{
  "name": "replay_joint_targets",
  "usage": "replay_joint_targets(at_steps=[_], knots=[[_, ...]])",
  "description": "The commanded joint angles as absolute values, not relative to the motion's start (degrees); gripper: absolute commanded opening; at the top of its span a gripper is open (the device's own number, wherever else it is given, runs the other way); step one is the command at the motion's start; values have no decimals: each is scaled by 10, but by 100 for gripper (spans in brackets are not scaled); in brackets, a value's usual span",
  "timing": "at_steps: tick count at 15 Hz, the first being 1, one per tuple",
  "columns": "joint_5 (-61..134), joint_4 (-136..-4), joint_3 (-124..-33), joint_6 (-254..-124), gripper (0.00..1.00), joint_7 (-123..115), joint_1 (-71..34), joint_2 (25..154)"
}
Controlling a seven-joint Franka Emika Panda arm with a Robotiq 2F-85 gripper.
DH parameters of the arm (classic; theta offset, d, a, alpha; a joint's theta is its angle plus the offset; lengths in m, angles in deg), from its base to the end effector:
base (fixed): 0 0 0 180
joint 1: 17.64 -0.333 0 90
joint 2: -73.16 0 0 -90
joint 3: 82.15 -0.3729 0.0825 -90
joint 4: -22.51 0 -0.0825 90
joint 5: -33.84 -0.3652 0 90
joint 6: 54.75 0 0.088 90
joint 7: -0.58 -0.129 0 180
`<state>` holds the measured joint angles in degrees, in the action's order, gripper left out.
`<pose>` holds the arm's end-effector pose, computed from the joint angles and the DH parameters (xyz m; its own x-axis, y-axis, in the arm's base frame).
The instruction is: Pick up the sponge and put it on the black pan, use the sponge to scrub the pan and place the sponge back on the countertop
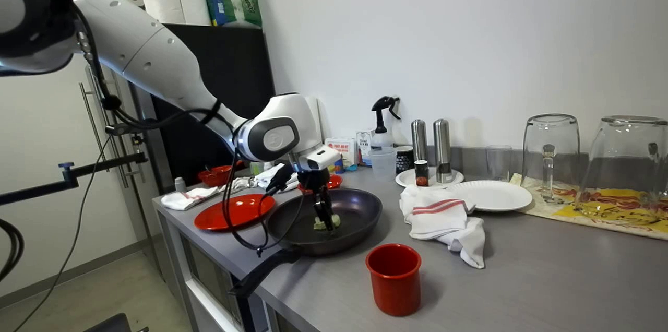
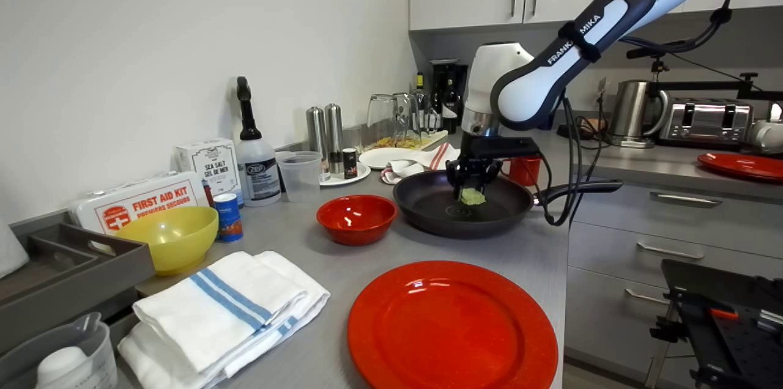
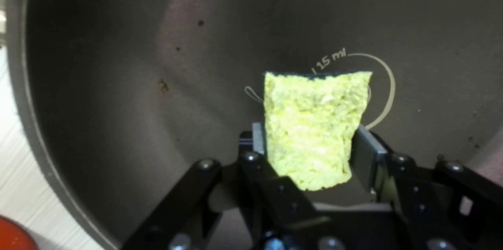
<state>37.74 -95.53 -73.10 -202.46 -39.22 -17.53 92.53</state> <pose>0.6121 -0.0927 0.3356 0.6892 -0.6965 0.1997 -0.7047 -0.7084 -0.0385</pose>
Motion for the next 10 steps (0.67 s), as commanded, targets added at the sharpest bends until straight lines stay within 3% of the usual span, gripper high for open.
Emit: replay_joint_targets(at_steps=[1, 10], knots=[[360, -944, -731, -2060, 28, -386, -177, 958], [332, -920, -726, -2097, 28, -382, -182, 992]])
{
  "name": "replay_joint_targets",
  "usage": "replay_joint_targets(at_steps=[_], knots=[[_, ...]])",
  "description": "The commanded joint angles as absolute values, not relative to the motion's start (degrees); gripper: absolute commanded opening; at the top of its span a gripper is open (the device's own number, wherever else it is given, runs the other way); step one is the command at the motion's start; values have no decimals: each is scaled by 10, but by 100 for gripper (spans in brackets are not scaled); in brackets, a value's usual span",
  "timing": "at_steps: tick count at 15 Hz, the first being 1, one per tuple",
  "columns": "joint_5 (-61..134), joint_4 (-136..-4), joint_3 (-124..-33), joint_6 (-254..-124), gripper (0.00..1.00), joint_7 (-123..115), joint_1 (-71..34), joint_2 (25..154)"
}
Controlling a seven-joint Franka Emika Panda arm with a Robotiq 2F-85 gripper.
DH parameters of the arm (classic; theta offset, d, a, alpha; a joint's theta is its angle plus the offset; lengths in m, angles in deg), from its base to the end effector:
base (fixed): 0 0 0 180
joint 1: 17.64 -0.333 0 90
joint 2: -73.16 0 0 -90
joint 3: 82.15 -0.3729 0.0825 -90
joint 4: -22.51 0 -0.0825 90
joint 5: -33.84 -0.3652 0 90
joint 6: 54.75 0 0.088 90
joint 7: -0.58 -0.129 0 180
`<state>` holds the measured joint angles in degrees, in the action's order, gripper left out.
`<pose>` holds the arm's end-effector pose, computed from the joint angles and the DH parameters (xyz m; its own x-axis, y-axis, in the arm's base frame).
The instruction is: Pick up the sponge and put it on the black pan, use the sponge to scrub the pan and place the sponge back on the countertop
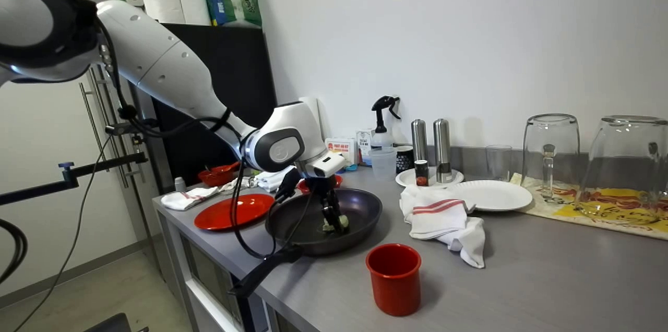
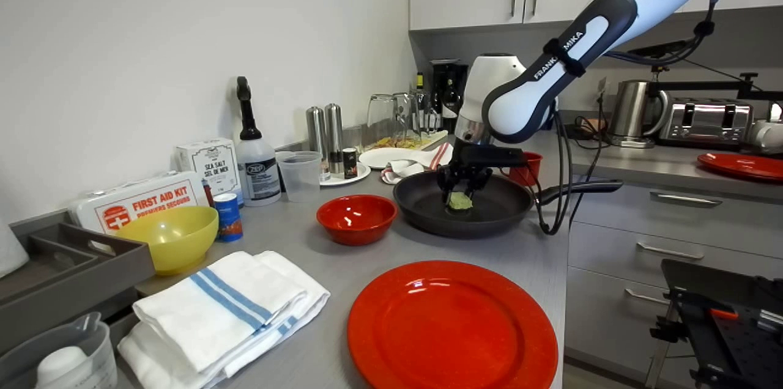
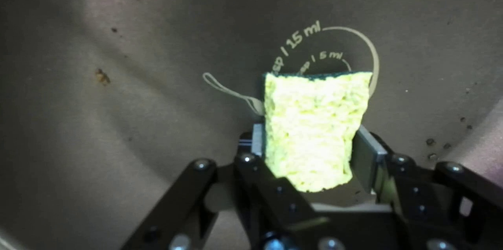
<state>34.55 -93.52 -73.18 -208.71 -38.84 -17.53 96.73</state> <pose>0.6347 -0.0938 0.3169 0.6566 -0.7155 0.2387 -0.7150 -0.6912 -0.1051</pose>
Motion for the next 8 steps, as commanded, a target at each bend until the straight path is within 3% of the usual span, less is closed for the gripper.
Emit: replay_joint_targets(at_steps=[1, 8], knots=[[332, -918, -727, -2093, 28, -380, -182, 991], [294, -917, -764, -2032, 28, -320, -174, 963]])
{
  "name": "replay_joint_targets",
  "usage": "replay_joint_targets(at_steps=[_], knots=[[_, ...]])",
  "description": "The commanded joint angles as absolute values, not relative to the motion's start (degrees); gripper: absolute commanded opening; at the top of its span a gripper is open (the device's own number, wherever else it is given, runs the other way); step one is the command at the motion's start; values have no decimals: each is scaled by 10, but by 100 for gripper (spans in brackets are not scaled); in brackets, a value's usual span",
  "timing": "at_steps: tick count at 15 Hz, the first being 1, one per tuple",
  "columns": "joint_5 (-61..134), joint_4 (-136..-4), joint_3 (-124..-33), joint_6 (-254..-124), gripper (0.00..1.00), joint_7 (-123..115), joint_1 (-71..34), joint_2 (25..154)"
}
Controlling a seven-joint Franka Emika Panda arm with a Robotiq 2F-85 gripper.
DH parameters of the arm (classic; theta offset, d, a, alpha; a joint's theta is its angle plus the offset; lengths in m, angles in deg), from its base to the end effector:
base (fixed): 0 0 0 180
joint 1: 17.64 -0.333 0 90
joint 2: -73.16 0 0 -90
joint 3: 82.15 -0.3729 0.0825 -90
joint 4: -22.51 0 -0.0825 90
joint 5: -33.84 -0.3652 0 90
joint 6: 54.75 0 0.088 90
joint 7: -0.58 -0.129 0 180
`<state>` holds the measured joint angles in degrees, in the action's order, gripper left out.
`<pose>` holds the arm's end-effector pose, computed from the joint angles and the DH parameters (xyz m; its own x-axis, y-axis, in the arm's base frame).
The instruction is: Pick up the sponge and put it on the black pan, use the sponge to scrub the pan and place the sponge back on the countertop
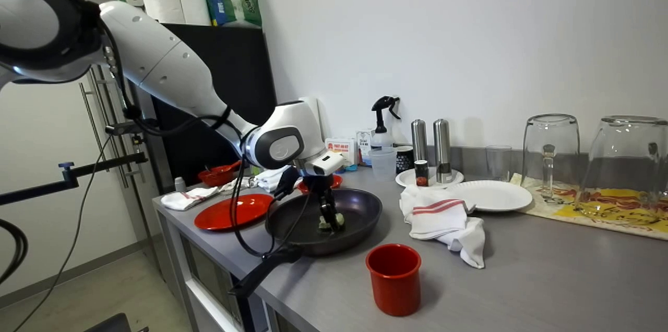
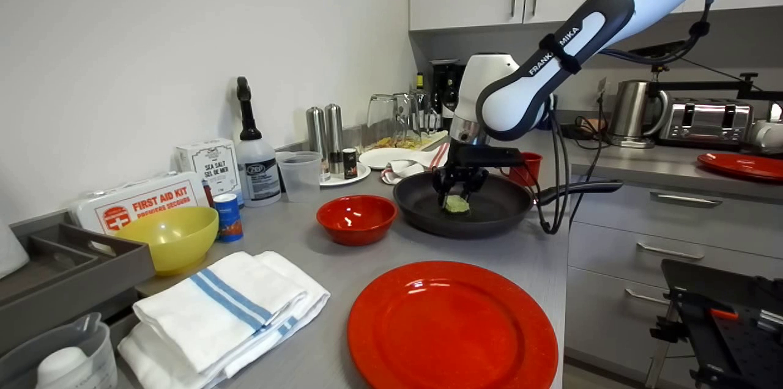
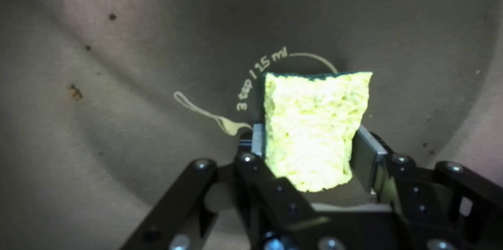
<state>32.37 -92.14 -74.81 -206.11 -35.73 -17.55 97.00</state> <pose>0.6399 -0.0776 0.3178 0.6969 -0.6879 0.2029 -0.6827 -0.7229 -0.1062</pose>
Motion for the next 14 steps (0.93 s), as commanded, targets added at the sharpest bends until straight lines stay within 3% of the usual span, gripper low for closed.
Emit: replay_joint_targets(at_steps=[1, 14], knots=[[287, -915, -769, -2025, 28, -311, -175, 963], [315, -915, -762, -2022, 28, -231, -184, 966]])
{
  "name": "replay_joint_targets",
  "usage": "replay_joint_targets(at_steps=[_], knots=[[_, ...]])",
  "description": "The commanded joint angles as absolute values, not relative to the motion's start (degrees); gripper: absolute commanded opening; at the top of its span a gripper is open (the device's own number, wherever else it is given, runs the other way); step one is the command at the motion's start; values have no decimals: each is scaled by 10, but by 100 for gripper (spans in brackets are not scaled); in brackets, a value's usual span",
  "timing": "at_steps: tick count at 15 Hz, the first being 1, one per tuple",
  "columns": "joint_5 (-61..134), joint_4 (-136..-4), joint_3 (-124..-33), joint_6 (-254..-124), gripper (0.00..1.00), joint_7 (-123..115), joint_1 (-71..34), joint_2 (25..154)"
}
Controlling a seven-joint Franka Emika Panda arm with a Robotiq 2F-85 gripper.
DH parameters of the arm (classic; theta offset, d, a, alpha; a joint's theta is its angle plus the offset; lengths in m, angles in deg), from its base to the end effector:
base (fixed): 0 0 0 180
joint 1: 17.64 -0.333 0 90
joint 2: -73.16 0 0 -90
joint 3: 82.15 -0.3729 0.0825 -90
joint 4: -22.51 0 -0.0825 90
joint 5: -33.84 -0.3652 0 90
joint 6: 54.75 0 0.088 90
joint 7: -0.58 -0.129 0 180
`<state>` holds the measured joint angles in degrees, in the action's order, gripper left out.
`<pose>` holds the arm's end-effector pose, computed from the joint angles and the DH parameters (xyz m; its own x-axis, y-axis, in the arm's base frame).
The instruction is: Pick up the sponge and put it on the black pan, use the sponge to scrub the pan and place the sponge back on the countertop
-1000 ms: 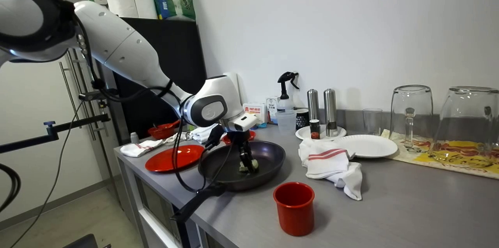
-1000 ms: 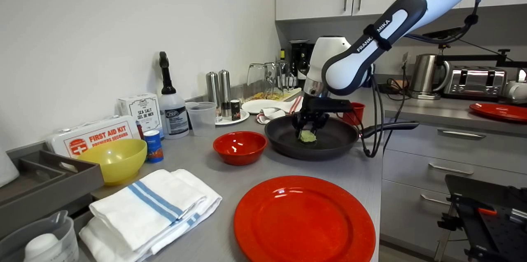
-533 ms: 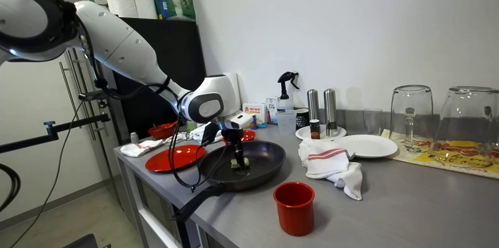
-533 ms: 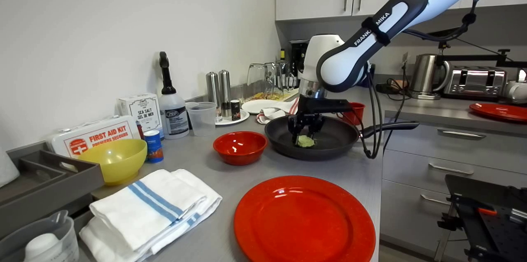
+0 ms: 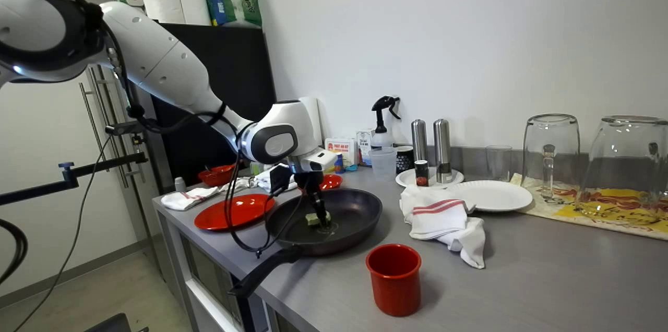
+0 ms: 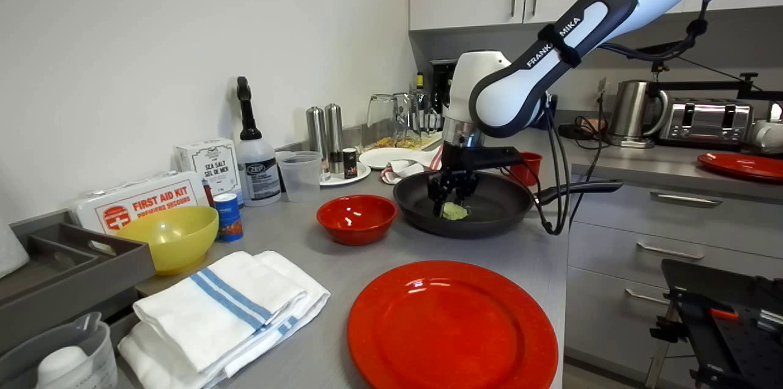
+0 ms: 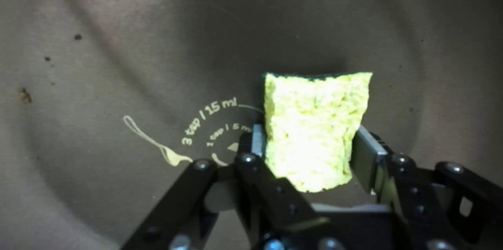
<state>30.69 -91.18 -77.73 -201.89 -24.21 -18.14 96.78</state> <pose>0.6407 -0.0404 0.3177 0.8467 -0.5095 0.1537 -0.5036 -0.8604 -0.0781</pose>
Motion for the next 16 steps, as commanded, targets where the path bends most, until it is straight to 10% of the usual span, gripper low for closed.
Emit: replay_joint_targets(at_steps=[1, 16], knots=[[317, -914, -756, -2021, 28, -234, -182, 968], [337, -913, -686, -2015, 28, -270, -175, 974]])
